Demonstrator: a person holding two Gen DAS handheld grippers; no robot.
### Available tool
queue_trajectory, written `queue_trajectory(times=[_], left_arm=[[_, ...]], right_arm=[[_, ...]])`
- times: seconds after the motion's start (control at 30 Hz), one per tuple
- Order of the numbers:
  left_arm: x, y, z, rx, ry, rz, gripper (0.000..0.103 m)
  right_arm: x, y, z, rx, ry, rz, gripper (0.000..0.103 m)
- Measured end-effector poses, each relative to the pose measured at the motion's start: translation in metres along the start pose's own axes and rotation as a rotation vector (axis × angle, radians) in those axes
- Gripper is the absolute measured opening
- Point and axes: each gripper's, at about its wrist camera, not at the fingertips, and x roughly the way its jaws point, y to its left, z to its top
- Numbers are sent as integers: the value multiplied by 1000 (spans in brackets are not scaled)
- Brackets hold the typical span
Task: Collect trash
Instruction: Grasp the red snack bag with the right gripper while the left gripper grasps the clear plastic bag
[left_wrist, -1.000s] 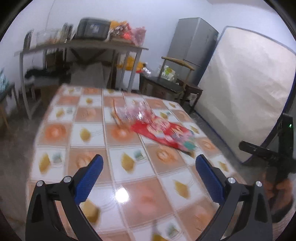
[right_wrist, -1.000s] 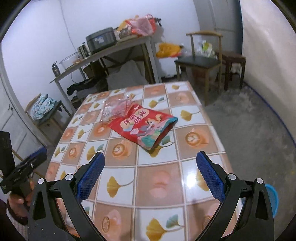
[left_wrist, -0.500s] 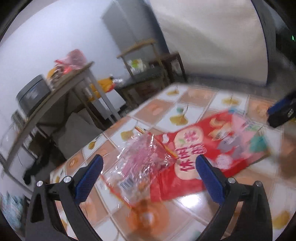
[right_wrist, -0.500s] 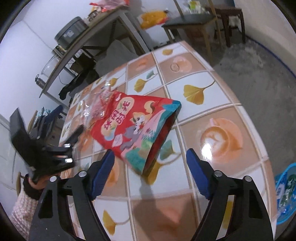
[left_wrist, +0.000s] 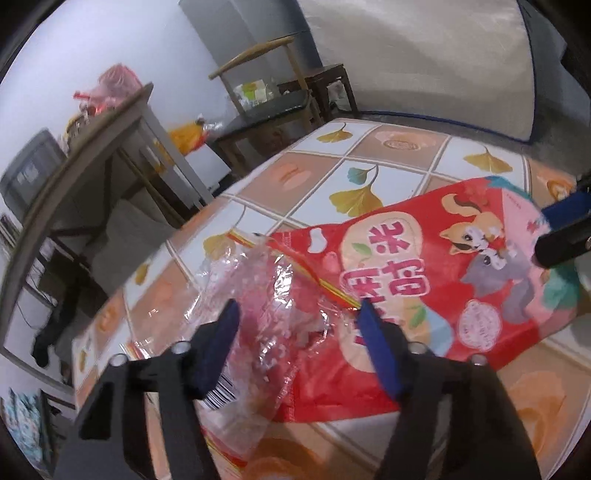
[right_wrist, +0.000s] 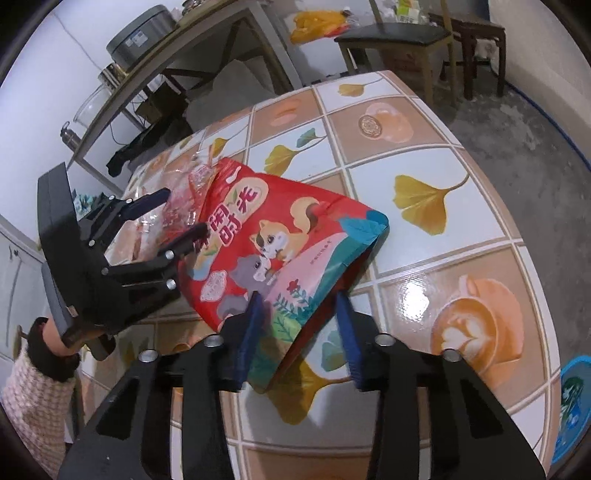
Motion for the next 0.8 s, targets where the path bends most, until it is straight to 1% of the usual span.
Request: queue_trajectory(times=[0.03, 0.07, 0.1, 0.13, 0.17, 0.27, 0.33, 0.43, 0.5, 0.57, 0.67, 0.73, 0.8], left_arm=[[0, 0, 0, -17, 3, -12, 53], [-1, -2, -1, -24, 5, -20, 46], [-2, -3, -1, -29, 8, -31, 42], [-2, -6, -1, -37, 13, -42, 33], [-3, -7, -2, -47, 16, -47, 32], [-6, -7, -4, -101, 25, -84, 28], [-13, -8, -8, -140, 32, -113, 27], [-27, -15, -15, -166, 47, -141, 26], [-42, -21, -23, -202, 65, -174, 25], [-56, -27, -29, -235, 82, -200, 23], [-88, -39, -45, -306, 110, -246, 19], [-116, -50, -61, -371, 129, -295, 19], [-142, -58, -77, -438, 127, -335, 19]], right_arm=[[-1, 2, -1, -12, -2, -12, 31], [-1, 2, -1, -16, -4, -20, 26], [-3, 2, -2, -17, -7, -23, 21], [-5, 1, -3, -15, -6, -17, 19], [-6, -1, -2, -10, -5, -9, 17], [-10, -5, -4, 6, 6, 25, 12], [-14, -6, -8, 10, 13, 41, 11], [-21, -6, -14, 18, 27, 74, 9], [-31, -5, -23, 15, 30, 86, 9], [-44, -5, -35, 10, 32, 98, 8], [-67, -7, -60, 7, 38, 109, 8], [-84, -10, -84, 17, 50, 121, 8], [-96, -16, -103, 35, 56, 122, 7]])
